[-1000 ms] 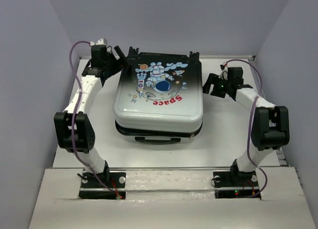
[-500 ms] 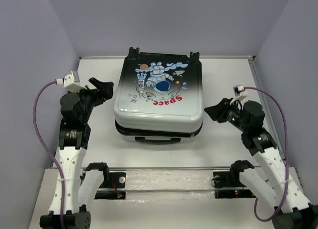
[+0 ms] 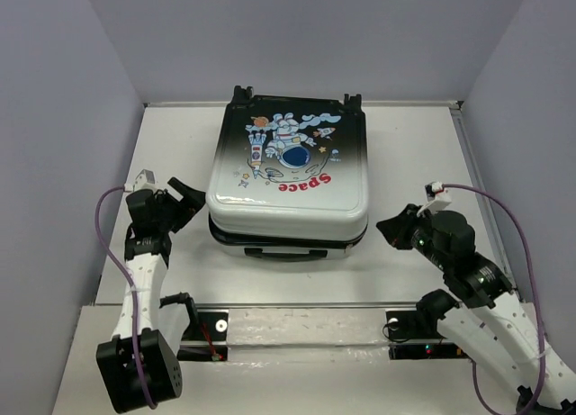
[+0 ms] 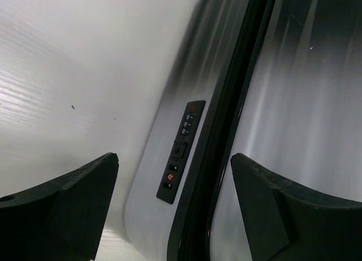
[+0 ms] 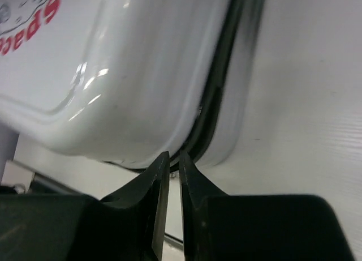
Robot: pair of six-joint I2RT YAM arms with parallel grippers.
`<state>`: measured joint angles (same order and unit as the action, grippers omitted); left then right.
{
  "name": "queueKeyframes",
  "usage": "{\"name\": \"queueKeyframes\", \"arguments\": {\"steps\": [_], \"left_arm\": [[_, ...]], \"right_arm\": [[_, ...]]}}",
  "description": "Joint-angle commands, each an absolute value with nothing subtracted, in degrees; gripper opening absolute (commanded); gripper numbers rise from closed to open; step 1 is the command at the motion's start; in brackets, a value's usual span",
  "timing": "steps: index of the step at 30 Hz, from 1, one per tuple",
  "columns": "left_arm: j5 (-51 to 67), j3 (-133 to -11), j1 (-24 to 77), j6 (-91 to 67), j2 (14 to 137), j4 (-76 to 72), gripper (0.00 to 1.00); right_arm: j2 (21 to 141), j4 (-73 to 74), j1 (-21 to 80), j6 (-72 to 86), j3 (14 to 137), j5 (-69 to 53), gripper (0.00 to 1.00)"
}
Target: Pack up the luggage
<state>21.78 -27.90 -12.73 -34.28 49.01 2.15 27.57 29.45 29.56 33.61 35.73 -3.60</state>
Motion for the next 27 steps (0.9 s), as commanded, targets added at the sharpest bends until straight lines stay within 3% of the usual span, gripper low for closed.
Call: {"name": "queueKeyframes", "arguments": {"steps": [1, 5, 8, 9, 12, 16, 18, 27], "left_arm": [[25.58, -24.79, -13.01, -39.72, 49.92, -7.29, 0.89], [22.86, -23.21, -13.01, -40.25, 50.89, -9.05, 0.79], [21.10, -21.36, -13.09, -40.87, 50.54, -9.67, 0.61], [20.48, -19.97, -13.10, -41.22, 50.19, -10.45, 0.50], [20.39, -17.33, -13.01, -42.45, 50.45, -13.43, 0.28], [22.23, -15.91, -12.66, -42.71, 53.52, -16.34, 0.12], [22.59, -16.17, -11.52, -42.71, 54.58, -16.79, 0.06], [13.45, -15.47, 8.25, -46.75, 49.93, -15.30, 0.06]], "right_arm": [[34.16, 29.02, 29.71, 36.92, 35.68, 15.20, 0.15], [54.24, 17.08, 29.01, 34.72, 37.96, 14.16, 0.11], [60.37, 6.91, 22.00, 34.19, 38.58, 9.60, 0.07], [62.29, 2.42, 16.49, 34.89, 38.15, 4.36, 0.07], [67.03, -4.29, 11.09, 34.28, 39.36, -6.45, 0.07], [79.23, -7.71, 9.58, 32.70, 45.77, -19.92, 0.07], [84.09, -10.18, 9.58, 32.87, 47.71, -28.01, 0.08], [101.94, -17.93, 9.58, 36.12, 65.90, -47.01, 0.08]]}}
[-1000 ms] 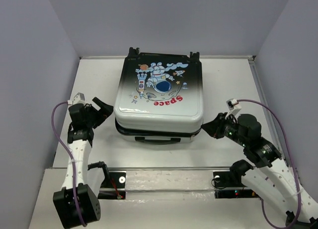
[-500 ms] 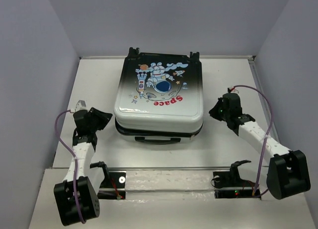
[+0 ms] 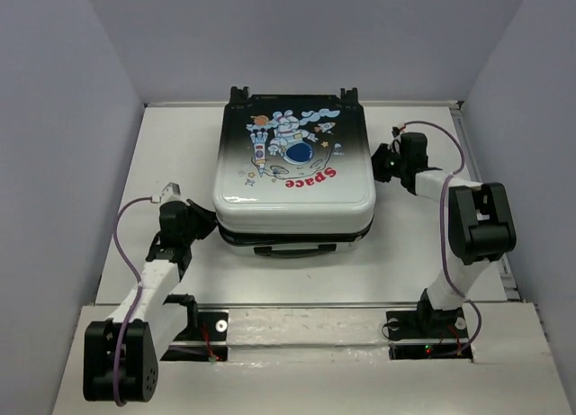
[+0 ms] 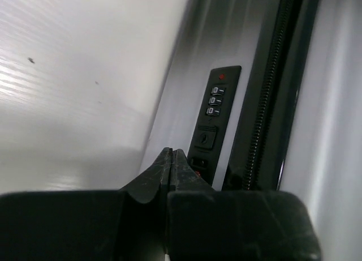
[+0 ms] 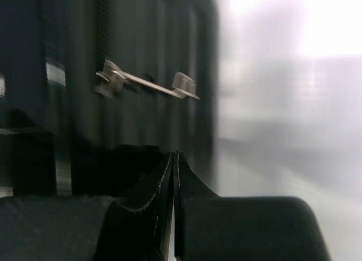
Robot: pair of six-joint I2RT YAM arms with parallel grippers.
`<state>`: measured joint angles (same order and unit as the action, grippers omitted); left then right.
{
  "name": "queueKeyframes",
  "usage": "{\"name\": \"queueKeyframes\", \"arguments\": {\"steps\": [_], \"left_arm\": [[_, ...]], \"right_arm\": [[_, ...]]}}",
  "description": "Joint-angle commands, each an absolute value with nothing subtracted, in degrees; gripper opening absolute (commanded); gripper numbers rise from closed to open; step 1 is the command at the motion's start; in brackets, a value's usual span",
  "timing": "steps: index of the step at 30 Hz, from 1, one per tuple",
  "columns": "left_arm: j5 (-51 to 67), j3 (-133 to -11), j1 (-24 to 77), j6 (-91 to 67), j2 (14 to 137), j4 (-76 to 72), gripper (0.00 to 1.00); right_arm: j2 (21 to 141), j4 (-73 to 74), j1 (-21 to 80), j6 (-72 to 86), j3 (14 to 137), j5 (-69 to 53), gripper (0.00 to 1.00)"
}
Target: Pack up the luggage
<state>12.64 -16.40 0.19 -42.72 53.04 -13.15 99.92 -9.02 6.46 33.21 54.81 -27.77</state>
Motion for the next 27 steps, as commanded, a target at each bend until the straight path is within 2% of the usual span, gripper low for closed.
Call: {"name": "queueKeyframes", "arguments": {"steps": [1, 7, 9, 10, 11, 12, 13, 22, 27], "left_arm": [[12.75, -15.29, 9.04, -47.02, 48.96, -14.42, 0.06], [9.59, -13.89, 13.97, -49.74, 40.17, -10.38, 0.06], [9.06, -13.97, 15.11, -50.10, 38.06, -9.58, 0.06], [7.92, -14.24, 16.16, -50.01, 37.45, -8.54, 0.06], [7.39, -14.50, 16.69, -49.92, 36.92, -8.18, 0.06], [6.69, -14.76, 17.22, -49.83, 35.78, -7.91, 0.06], [5.03, -15.98, 17.75, -48.70, 35.25, -6.17, 0.06], [0.62, -25.05, 17.84, -44.39, 31.38, -0.09, 0.06], [1.23, -24.88, 17.84, -44.56, 31.20, -0.09, 0.06]], "right_arm": [[103.00, -17.84, 9.58, 36.82, 68.18, -48.41, 0.09], [112.13, -16.70, 9.58, 41.74, 83.21, -54.58, 0.18], [113.02, -16.00, 9.58, 42.19, 84.90, -54.14, 0.27], [113.38, -15.47, 9.58, 42.45, 86.12, -53.97, 0.35], [113.73, -15.03, 9.58, 42.54, 86.74, -53.70, 0.35], [113.99, -13.90, 8.97, 42.37, 87.62, -53.01, 0.43], [113.91, -11.28, 8.96, 41.75, 88.50, -52.39, 0.45], [102.85, 2.52, 3.09, 33.95, 88.07, -41.49, 0.75], [94.94, 8.52, 0.35, 28.13, 87.02, -35.78, 0.77]]}}
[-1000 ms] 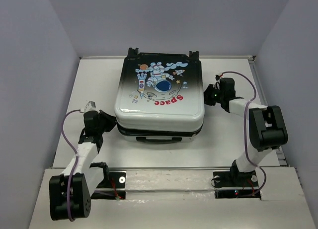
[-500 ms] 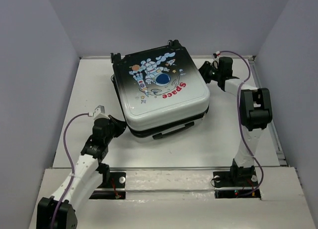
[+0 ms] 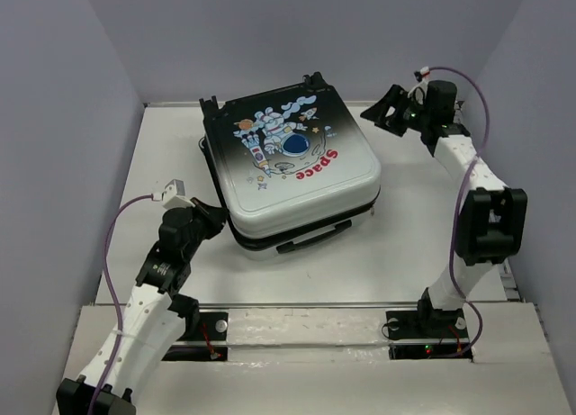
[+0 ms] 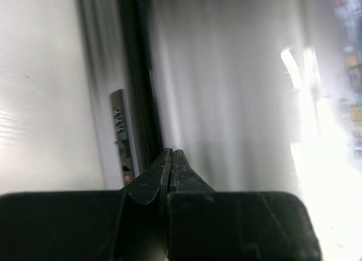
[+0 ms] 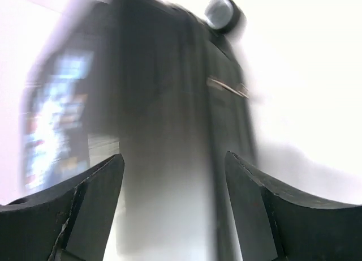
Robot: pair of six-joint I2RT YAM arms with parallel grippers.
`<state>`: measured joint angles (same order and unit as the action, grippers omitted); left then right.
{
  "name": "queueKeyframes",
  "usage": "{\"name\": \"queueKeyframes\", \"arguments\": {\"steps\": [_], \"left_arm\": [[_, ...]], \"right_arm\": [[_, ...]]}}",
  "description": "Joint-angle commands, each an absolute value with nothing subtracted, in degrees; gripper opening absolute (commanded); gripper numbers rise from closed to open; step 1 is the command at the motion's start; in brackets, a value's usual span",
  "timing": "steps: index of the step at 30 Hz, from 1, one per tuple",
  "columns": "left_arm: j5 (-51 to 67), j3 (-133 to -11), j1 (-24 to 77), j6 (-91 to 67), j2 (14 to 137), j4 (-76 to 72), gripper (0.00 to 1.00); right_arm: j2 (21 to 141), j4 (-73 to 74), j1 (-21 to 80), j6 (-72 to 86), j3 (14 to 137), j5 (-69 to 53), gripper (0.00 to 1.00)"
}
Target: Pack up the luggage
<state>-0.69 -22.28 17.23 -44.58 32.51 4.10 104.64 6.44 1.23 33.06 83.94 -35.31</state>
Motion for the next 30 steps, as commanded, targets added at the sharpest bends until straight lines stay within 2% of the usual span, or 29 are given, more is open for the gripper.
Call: {"name": "queueKeyframes", "arguments": {"steps": [1, 3, 4, 5, 6, 9, 13, 16, 17, 20, 22, 24, 30], "left_arm": [[1.49, -24.18, 17.84, -44.73, 30.85, -0.17, 0.06], [1.58, -22.95, 17.84, -45.26, 30.24, -0.09, 0.06], [1.76, -22.68, 17.84, -45.35, 29.97, -0.09, 0.06], [1.84, -21.98, 17.84, -45.44, 29.71, -0.09, 0.06], [1.93, -21.80, 17.84, -45.61, 29.45, -0.09, 0.06], [1.85, -21.45, 17.75, -45.44, 28.74, -0.09, 0.06], [0.62, -22.93, 17.58, -43.69, 27.43, 4.29, 0.06], [-1.93, -24.25, 17.58, -41.93, 26.37, 6.58, 0.08], [-1.76, -24.34, 17.49, -41.23, 26.54, 6.85, 0.08], [-0.27, -24.26, 17.49, -41.22, 28.29, 6.68, 0.09], [3.07, -23.30, 17.23, -42.36, 29.26, 6.16, 0.09], [7.10, -21.81, 16.35, -43.67, 29.53, 4.75, 0.09], [9.14, -21.35, 15.38, -44.03, 28.04, 5.80, 0.11]], "right_arm": [[90.75, 9.05, 0.35, 25.86, 84.23, -33.16, 0.74], [85.20, 8.97, 0.35, 23.48, 79.57, -29.73, 0.66], [78.99, 7.57, 0.35, 22.68, 73.10, -29.10, 0.59], [75.62, 6.51, 0.35, 22.68, 69.30, -28.92, 0.34], [72.02, 4.94, 0.35, 22.94, 65.17, -29.53, 0.22], [58.39, 0.70, 3.50, 22.42, 49.99, -30.06, 0.07], [42.31, -2.89, 8.79, 23.54, 34.25, -23.57, 0.07], [34.20, -4.64, 8.79, 26.96, 24.63, -20.05, 0.19], [33.23, -5.27, 8.79, 27.50, 22.78, -20.39, 0.26], [34.09, -6.85, 8.79, 27.60, 17.85, -19.26, 0.34], [35.06, -7.73, 8.79, 28.39, 15.83, -16.36, 0.35], [38.39, -15.96, 8.79, 29.18, 11.62, -15.91, 0.40], [49.37, -25.12, 8.79, 24.53, 13.36, -18.89, 0.46]]}}
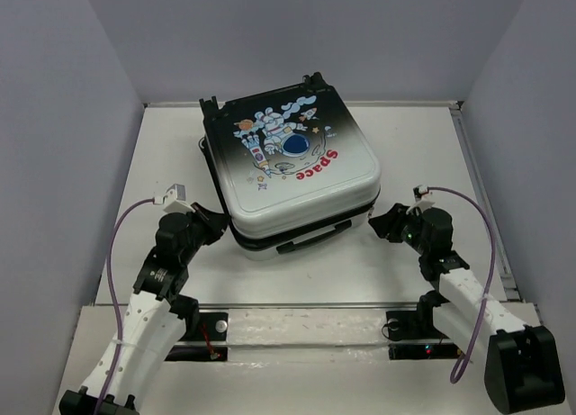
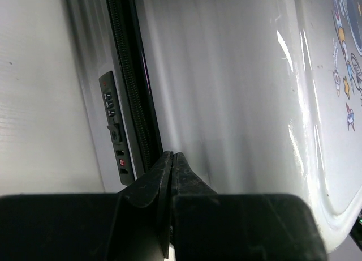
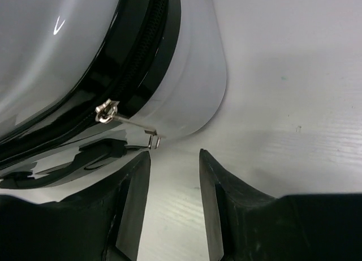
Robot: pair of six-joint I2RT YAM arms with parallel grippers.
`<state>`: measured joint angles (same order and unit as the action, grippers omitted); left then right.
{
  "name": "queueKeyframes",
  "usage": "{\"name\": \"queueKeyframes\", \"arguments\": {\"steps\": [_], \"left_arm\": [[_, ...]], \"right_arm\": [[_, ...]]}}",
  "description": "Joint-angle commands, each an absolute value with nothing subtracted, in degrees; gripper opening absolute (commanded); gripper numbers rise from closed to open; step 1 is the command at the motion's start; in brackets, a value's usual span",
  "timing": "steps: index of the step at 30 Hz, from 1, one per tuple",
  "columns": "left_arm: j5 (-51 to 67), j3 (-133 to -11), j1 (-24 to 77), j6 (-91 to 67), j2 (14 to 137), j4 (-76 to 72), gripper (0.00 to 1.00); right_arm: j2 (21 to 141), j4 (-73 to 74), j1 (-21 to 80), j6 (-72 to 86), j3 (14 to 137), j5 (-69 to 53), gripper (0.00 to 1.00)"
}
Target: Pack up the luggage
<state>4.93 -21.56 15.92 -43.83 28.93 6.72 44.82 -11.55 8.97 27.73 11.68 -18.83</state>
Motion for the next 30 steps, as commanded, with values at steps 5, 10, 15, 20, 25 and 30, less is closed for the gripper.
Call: {"name": "queueKeyframes", "arguments": {"steps": [5, 10, 15, 20, 25, 30], "left_arm": [[9.84, -22.59, 15.38, -44.21, 28.04, 8.17, 0.15], [8.62, -23.20, 15.29, -45.09, 27.95, 10.28, 0.21], [3.79, -24.17, 15.38, -47.02, 26.02, 13.44, 0.39], [-4.46, -25.93, 15.29, -48.07, 23.73, 16.87, 0.50], [-8.01, -23.21, 15.29, -50.36, 22.32, 15.39, 0.39], [1.47, -17.50, 15.38, -52.20, 27.77, 7.14, 0.27]], "right_arm": [[54.75, -31.64, 8.79, 19.78, 14.41, -19.94, 0.47], [57.92, -38.73, 8.79, 17.58, 13.63, -25.04, 0.49], [55.99, -39.55, 8.79, 16.61, 13.88, -25.57, 0.49], [58.18, -42.18, 8.79, 16.61, 15.38, -29.09, 0.44], [59.15, -44.47, 8.79, 18.28, 15.38, -29.44, 0.31], [59.33, -46.14, 8.79, 19.86, 14.85, -29.09, 0.15]]}}
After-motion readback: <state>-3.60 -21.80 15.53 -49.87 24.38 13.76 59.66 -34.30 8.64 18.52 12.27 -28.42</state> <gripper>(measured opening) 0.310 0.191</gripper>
